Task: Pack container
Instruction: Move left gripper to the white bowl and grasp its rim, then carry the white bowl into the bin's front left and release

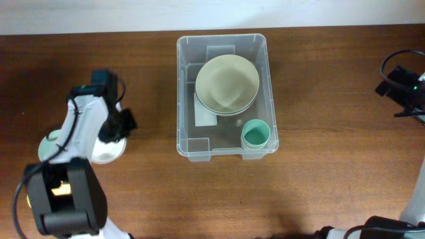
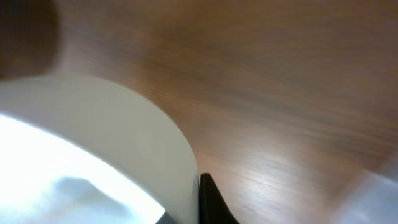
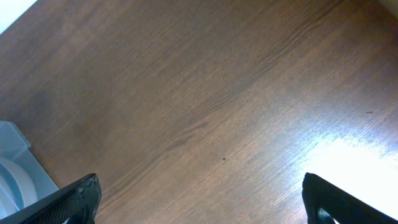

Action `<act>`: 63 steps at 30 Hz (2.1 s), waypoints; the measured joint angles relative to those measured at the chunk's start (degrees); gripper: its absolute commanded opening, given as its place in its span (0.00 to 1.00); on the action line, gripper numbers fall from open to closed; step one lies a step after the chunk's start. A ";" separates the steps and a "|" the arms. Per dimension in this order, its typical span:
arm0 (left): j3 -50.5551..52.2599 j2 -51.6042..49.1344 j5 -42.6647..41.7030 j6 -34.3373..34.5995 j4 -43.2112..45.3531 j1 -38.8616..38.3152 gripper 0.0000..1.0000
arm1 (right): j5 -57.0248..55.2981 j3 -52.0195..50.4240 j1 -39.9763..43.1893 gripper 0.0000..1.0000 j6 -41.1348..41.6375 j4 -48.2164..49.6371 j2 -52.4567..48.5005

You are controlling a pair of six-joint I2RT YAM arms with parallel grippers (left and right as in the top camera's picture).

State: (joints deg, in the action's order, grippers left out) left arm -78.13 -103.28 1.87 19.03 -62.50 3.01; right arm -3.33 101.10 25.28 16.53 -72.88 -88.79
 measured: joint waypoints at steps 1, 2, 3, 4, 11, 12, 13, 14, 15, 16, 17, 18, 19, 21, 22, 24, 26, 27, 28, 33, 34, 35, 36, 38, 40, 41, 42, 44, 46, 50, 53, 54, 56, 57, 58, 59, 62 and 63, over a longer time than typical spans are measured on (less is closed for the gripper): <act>-2.58 1.38 -0.11 0.00 -1.16 -2.16 0.01 | 0.00 0.00 0.00 0.99 -0.07 0.00 0.00; -5.09 2.64 -0.15 0.00 -2.16 -4.15 0.01 | -0.02 0.00 0.00 0.99 -0.02 0.00 0.00; -8.02 4.02 -0.20 0.00 -3.17 -6.54 0.01 | -0.02 0.00 0.00 0.99 -0.07 0.00 0.00; -11.06 5.25 -0.15 0.00 -4.04 -8.94 0.01 | 0.00 0.00 0.00 0.99 -0.02 0.00 0.00; -23.91 9.90 0.02 0.00 -2.01 -29.38 0.01 | 0.00 0.00 0.00 0.99 -0.07 -0.02 0.00; -23.91 9.70 0.04 0.04 -1.70 -31.56 0.01 | 0.00 0.00 0.00 0.99 -0.04 -0.02 0.00; -23.91 9.20 0.04 0.11 -1.70 -33.38 0.01 | 0.00 0.00 0.00 0.99 -0.04 -0.02 0.00; -23.91 8.46 0.00 0.22 -1.70 -35.12 0.01 | 0.00 0.00 0.00 0.99 -0.04 -0.02 0.00; -23.91 7.65 -0.07 0.26 -1.70 -36.41 0.01 | 0.00 0.00 0.00 0.99 -0.04 -0.02 0.00; -23.91 6.69 -0.24 0.26 -1.73 -37.53 0.01 | 0.00 0.00 0.00 0.99 -0.04 -0.02 0.00; -23.91 5.31 -0.57 0.26 -1.77 -38.62 0.01 | 0.00 0.00 0.00 0.99 -0.04 -0.02 -0.02; -23.91 4.15 -0.90 0.28 -1.81 -39.30 0.01 | 0.00 0.00 0.00 0.99 -0.04 -0.02 -0.02; -23.91 2.71 -1.29 0.28 -1.97 -39.93 0.01 | -0.02 0.00 0.00 0.99 -0.02 -0.02 -0.02; -23.89 -0.26 -2.01 0.28 -2.51 -40.81 0.01 | 0.00 0.00 0.00 0.99 -0.07 -0.07 -0.02; -23.89 -1.79 -2.40 0.28 -2.78 -41.07 0.01 | -0.02 0.00 0.00 0.99 -0.04 -0.09 -0.02; -23.89 -4.76 -3.08 0.28 -3.26 -41.29 0.01 | -0.02 0.00 0.00 0.99 -0.02 -0.22 -0.02; -23.87 -7.04 -3.43 0.31 -3.74 -41.31 0.01 | 0.00 0.00 0.00 0.99 -0.02 -0.22 -0.02; -23.87 -8.13 -3.50 0.46 -4.17 -41.31 0.01 | -0.02 0.00 0.00 0.99 -0.04 -0.22 -0.02; -23.87 -8.98 -3.61 0.48 -4.52 -41.29 0.01 | -0.02 0.00 0.00 0.99 -0.02 -0.22 -0.02; -23.87 -12.94 -3.87 1.60 -6.75 -41.31 0.01 | 0.00 0.00 0.00 0.99 -0.02 -0.22 -0.02; -23.87 -13.51 -3.89 1.79 -7.02 -41.29 0.01 | -0.02 0.00 0.00 0.99 -0.04 -0.22 -0.02; -23.87 -14.03 -3.98 2.01 -7.17 -41.29 0.01 | -0.02 0.00 0.00 0.99 -0.07 -0.22 -0.02; -23.85 -14.40 -4.04 2.19 -7.17 -41.31 0.02 | 0.00 0.00 0.00 0.99 -0.07 -0.22 -0.02; -23.69 -14.71 -4.07 2.43 -7.26 -41.31 0.12 | 0.00 0.00 0.00 0.99 -0.04 -0.22 -0.02; -23.67 -14.71 -4.09 2.71 -7.28 -41.29 0.30 | 0.00 0.00 0.00 0.99 0.02 -0.22 -0.02; -23.67 -14.71 -4.09 2.86 -7.32 -41.29 0.32 | 0.00 0.00 0.00 0.99 -0.04 -0.22 -0.02; -23.67 -14.71 -4.09 3.02 -7.43 -41.31 0.36 | 0.00 0.00 0.00 0.99 -0.02 -0.22 -0.02; -23.67 -14.71 -4.09 3.15 -7.78 -41.29 0.37 | 0.00 0.00 0.00 0.99 -0.04 -0.22 -0.02; -23.67 -14.71 -4.09 3.26 -8.66 -41.24 0.37 | 0.00 0.00 0.00 0.99 -0.04 -0.22 -0.02; -24.98 -14.69 -4.15 3.26 -11.50 -40.46 0.37 | 0.00 0.00 0.00 0.99 -0.04 -0.22 -0.02; -27.56 -12.94 -3.39 3.28 -12.94 -37.88 0.39 | 0.00 0.00 0.00 0.99 0.00 -0.22 -0.02; -28.17 -11.41 -2.93 3.28 -13.18 -36.41 0.49 | -0.02 0.00 0.00 0.99 -0.04 -0.22 -0.02; -29.42 -5.33 -0.70 3.37 -13.44 -31.10 0.64 | 0.00 0.00 0.00 0.99 -0.02 -0.20 -0.04; -29.88 -2.23 0.35 3.26 -13.31 -28.17 0.67 | -0.02 0.00 0.00 0.99 -0.09 -0.24 -0.04; -30.34 0.96 1.68 3.45 -13.38 -24.98 0.68 | 0.00 0.00 0.00 0.99 -0.04 -0.20 -0.04; -30.69 3.76 2.73 3.45 -13.42 -21.70 0.69 | 0.00 0.00 0.00 0.99 -0.07 -0.22 -0.04; -32.00 11.02 5.68 3.52 -14.01 -9.20 0.70 | 0.00 0.00 0.00 0.99 -0.04 -0.22 -0.04; -32.35 12.85 6.86 3.50 -14.73 -4.02 0.71 | 0.00 0.00 0.00 0.99 -0.04 -0.24 -0.04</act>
State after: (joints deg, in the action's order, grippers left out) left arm -110.48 -90.43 8.73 22.52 -77.23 -1.02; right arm -3.33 101.10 25.28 16.49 -73.12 -88.84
